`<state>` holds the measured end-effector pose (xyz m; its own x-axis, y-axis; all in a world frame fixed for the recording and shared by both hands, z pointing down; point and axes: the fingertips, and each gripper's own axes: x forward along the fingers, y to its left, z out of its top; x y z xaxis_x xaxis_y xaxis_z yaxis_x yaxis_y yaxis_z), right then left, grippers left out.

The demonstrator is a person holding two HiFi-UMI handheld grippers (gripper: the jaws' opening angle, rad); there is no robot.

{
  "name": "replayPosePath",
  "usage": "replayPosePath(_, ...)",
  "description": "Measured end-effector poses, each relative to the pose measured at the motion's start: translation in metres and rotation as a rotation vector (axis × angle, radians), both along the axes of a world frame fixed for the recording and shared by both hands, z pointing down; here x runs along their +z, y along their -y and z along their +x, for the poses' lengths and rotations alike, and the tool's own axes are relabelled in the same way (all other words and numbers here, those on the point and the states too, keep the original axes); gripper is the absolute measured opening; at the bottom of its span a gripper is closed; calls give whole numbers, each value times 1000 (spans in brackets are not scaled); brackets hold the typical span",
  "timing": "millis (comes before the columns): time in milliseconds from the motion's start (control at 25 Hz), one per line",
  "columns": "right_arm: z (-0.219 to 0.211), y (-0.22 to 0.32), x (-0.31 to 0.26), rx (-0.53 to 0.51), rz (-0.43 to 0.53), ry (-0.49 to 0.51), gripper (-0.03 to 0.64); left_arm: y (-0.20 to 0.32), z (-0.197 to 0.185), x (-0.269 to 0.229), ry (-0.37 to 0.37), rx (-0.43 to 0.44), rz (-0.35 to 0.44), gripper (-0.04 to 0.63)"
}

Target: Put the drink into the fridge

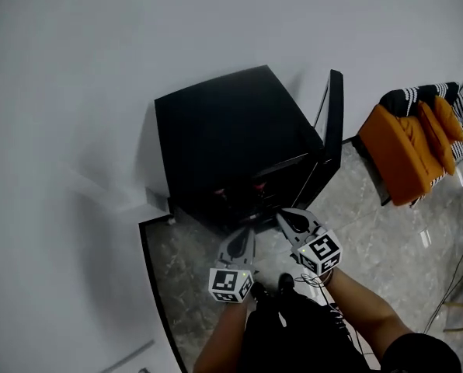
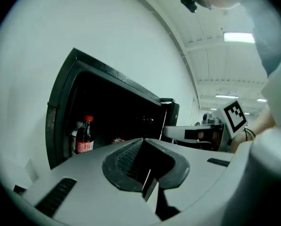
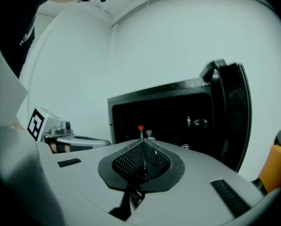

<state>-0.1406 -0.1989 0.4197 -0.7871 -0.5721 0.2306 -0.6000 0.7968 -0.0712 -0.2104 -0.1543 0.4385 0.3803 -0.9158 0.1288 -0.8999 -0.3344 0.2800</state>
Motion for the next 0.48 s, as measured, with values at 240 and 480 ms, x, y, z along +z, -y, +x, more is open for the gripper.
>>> replayPosePath(240, 7, -63, -48, -103, 29, -7, 23, -53, 16, -35, 32, 46, 7, 14)
replayPosePath(480, 48, -117, -88, -178, 75, -6, 23, -100, 58, -82, 96, 75, 36, 12)
